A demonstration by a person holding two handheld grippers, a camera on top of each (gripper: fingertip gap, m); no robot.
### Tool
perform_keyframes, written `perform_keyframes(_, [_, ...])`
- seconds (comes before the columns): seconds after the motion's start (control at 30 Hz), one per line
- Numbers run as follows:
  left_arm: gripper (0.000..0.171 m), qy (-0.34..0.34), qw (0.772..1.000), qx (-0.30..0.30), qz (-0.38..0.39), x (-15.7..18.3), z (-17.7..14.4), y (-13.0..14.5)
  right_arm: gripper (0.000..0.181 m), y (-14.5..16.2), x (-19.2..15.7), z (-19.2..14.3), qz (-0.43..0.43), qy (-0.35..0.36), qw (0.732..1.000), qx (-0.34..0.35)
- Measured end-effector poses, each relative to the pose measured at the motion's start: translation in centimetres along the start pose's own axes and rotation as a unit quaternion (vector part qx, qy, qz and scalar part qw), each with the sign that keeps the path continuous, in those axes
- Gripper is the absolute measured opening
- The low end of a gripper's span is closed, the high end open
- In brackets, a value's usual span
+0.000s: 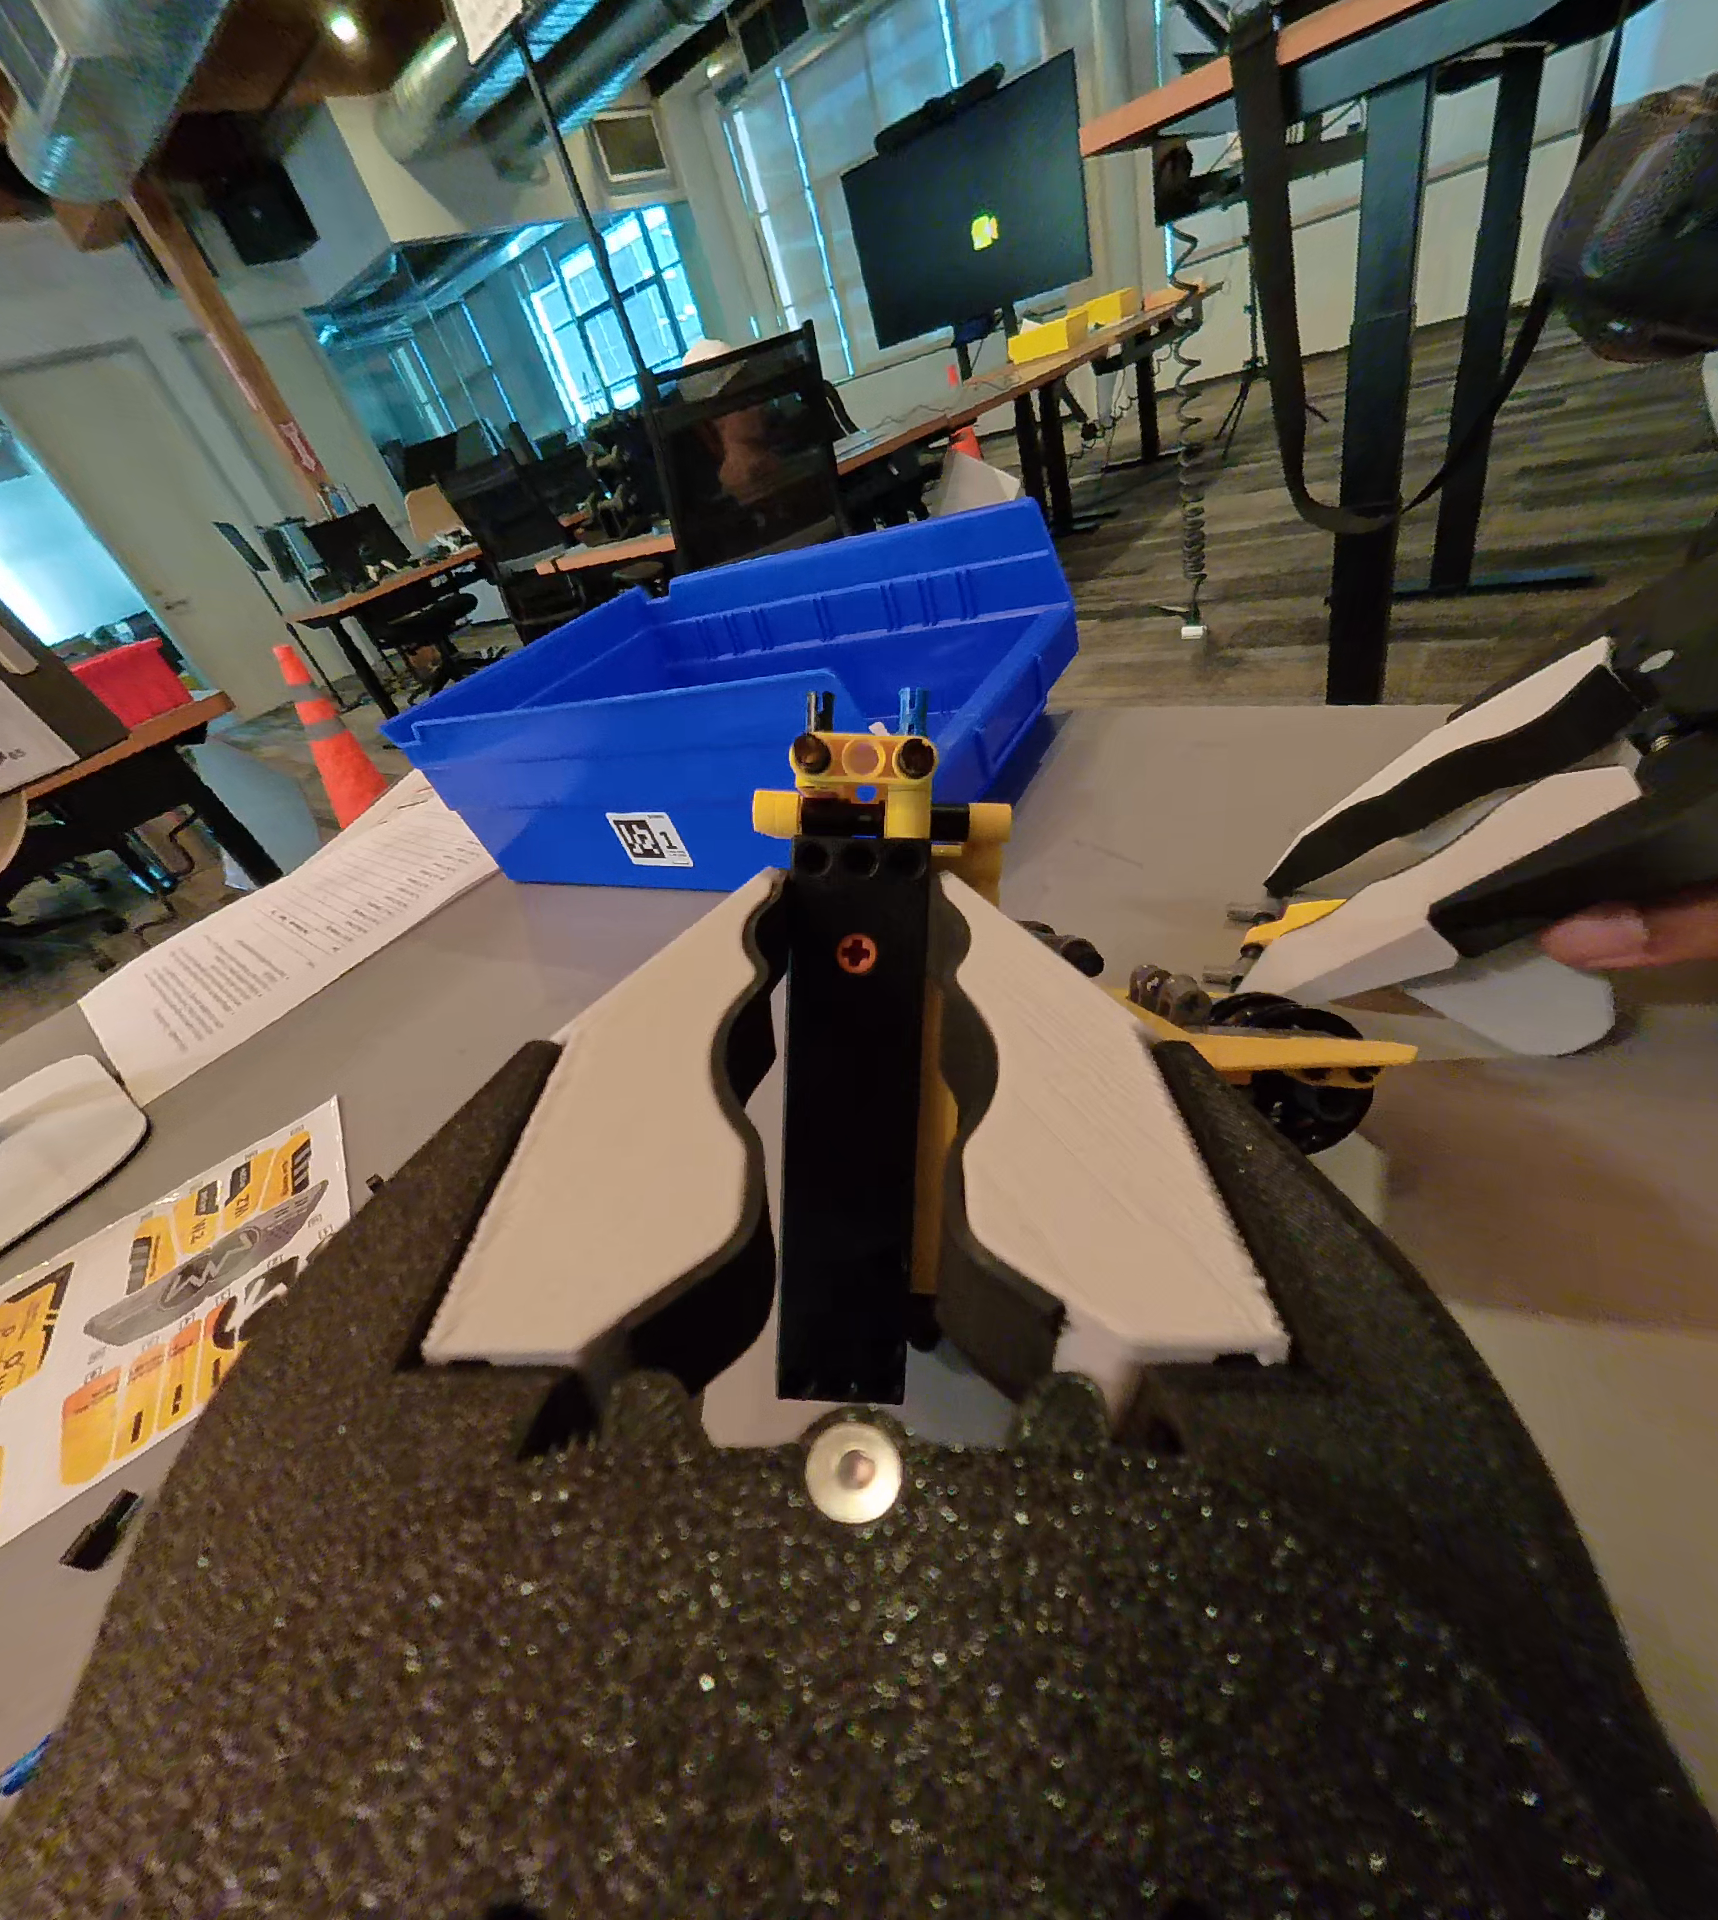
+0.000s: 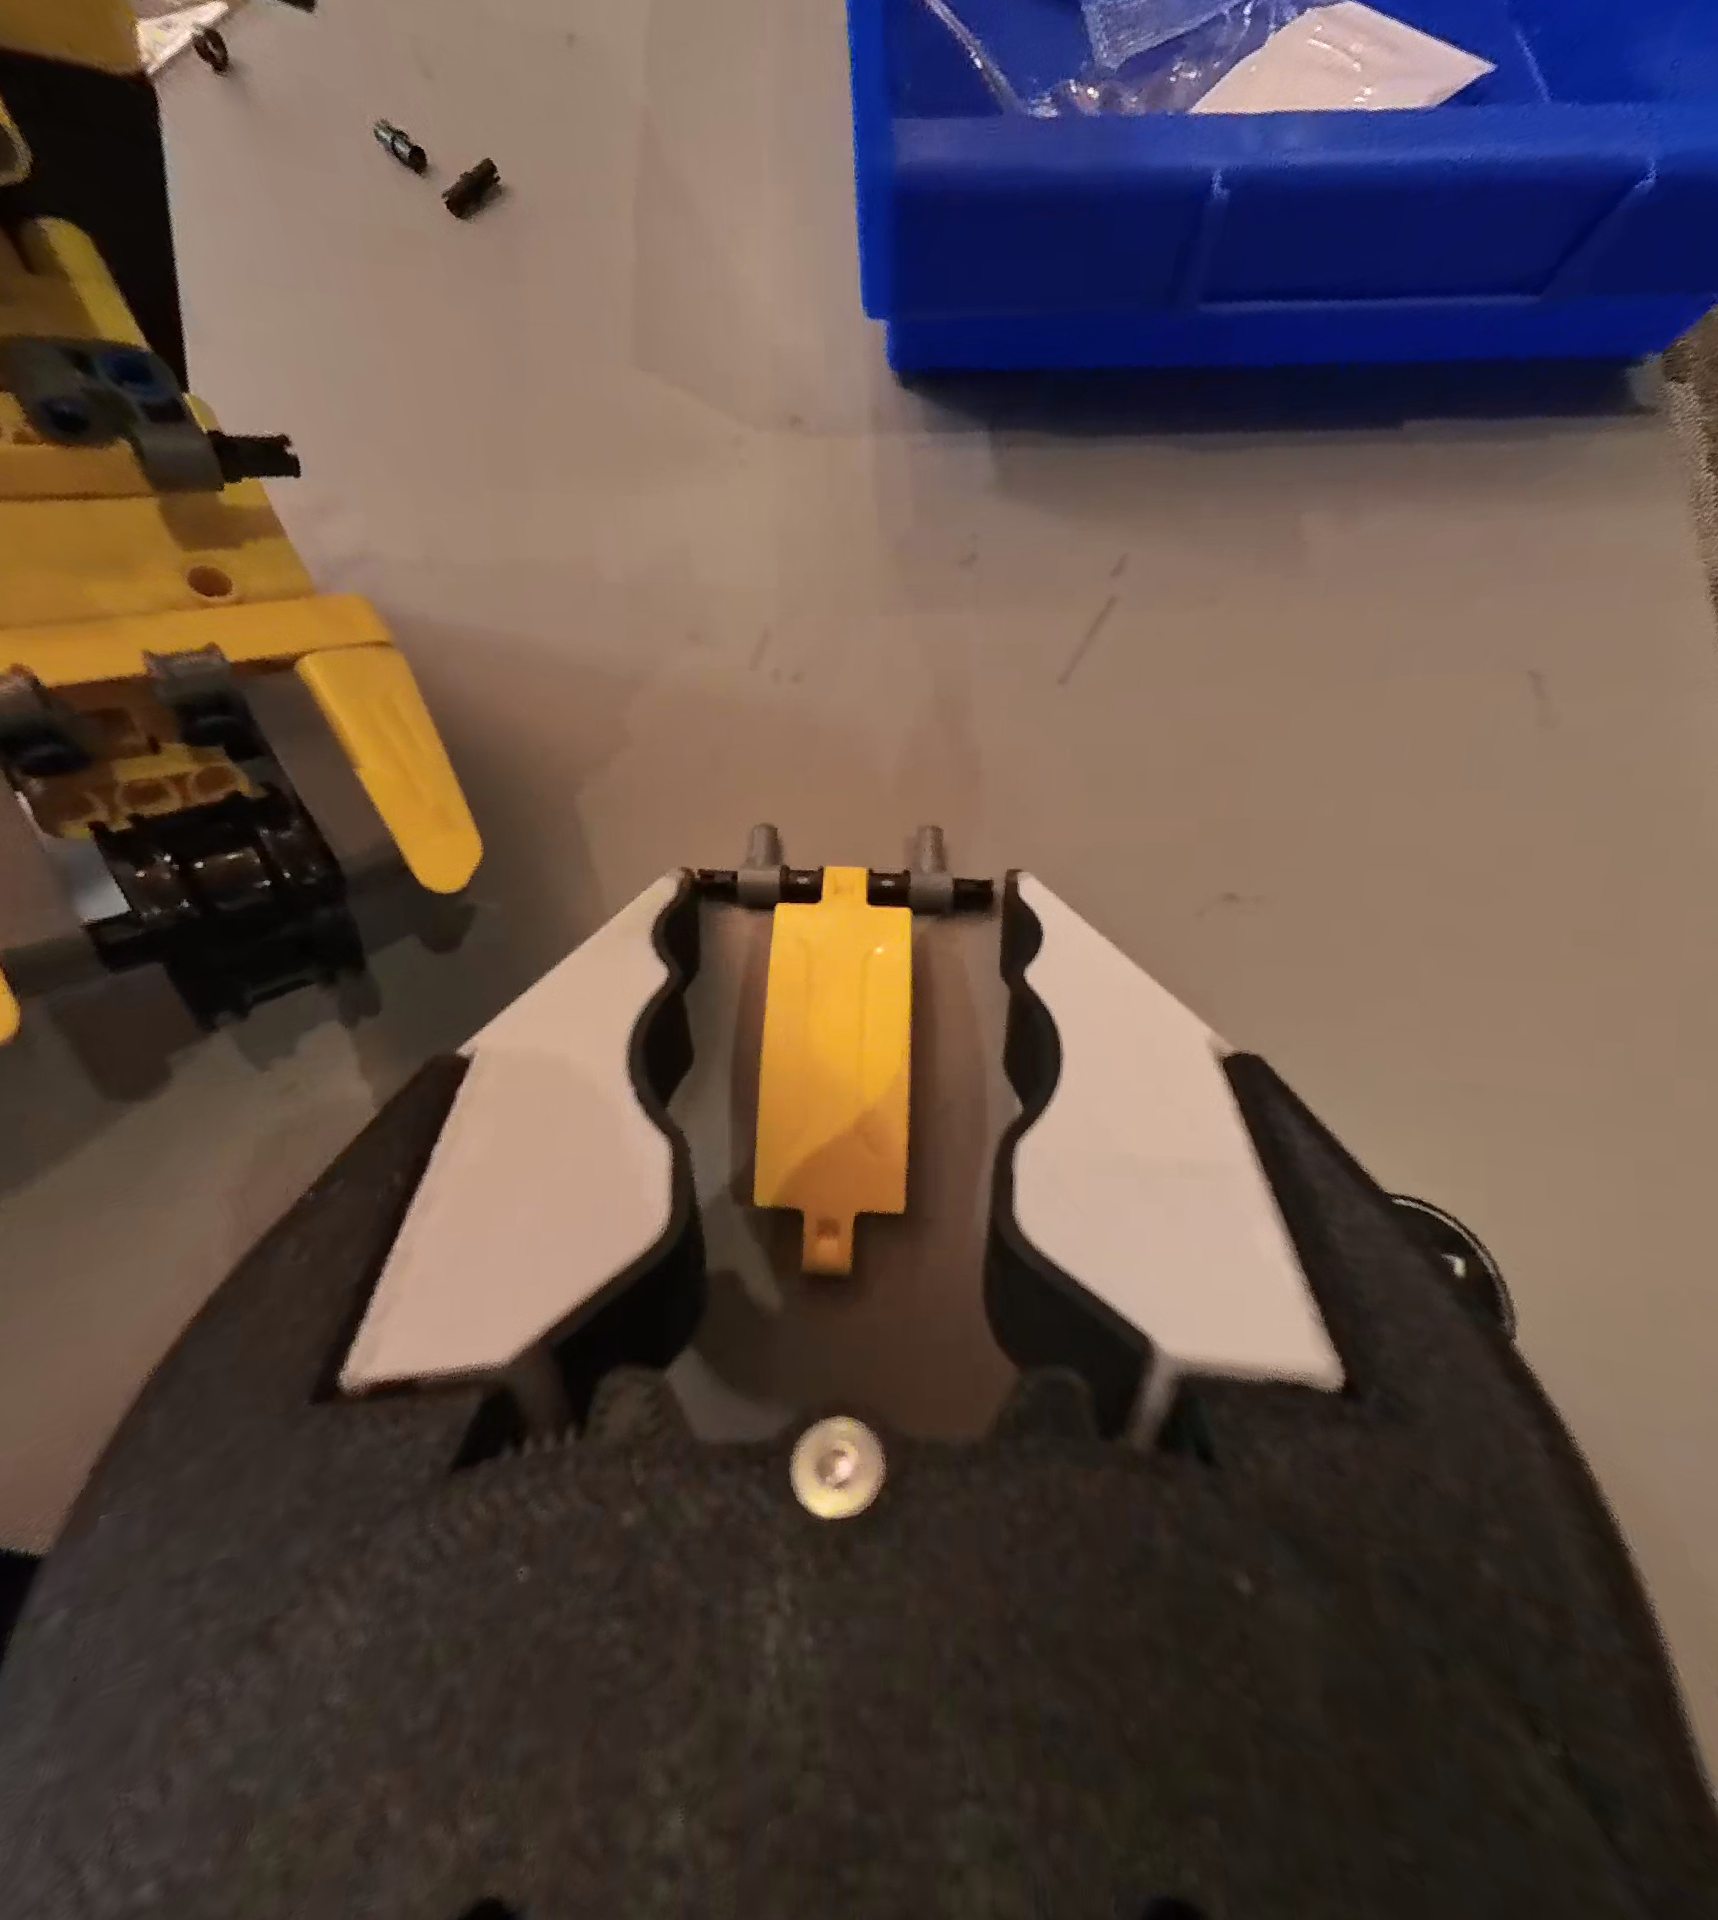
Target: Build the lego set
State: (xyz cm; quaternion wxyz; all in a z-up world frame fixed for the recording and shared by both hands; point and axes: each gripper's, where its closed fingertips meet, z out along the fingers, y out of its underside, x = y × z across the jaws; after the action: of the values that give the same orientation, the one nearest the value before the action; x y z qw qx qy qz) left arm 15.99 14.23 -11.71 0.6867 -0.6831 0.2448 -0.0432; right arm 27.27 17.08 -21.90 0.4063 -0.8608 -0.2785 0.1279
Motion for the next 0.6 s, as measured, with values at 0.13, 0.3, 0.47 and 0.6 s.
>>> perform_keyframes(0.13, [0.025, 0.000, 1.000, 0.000, 0.005, 0.11, 0.03, -0.02, 0.058, -0.02, 0.02, 0.09, -0.001, 0.002, 1.000, 0.000])
perform_keyframes(0.3, [0.025, 0.001, 1.000, 0.000, 0.002, 0.01, 0.04, -0.02, 0.056, -0.05, 0.03, 0.19, -0.002, 0.001, 1.000, -0.001])
perform_keyframes(0.47, [0.025, 0.001, 1.000, 0.000, 0.001, -0.06, 0.02, -0.04, 0.055, -0.11, 0.06, 0.25, -0.001, -0.015, 1.000, 0.000])
perform_keyframes(0.6, [0.025, 0.001, 1.000, 0.001, 0.002, -0.06, 0.02, -0.05, 0.056, 0.03, 0.03, 0.20, -0.015, -0.020, 1.000, -0.003])
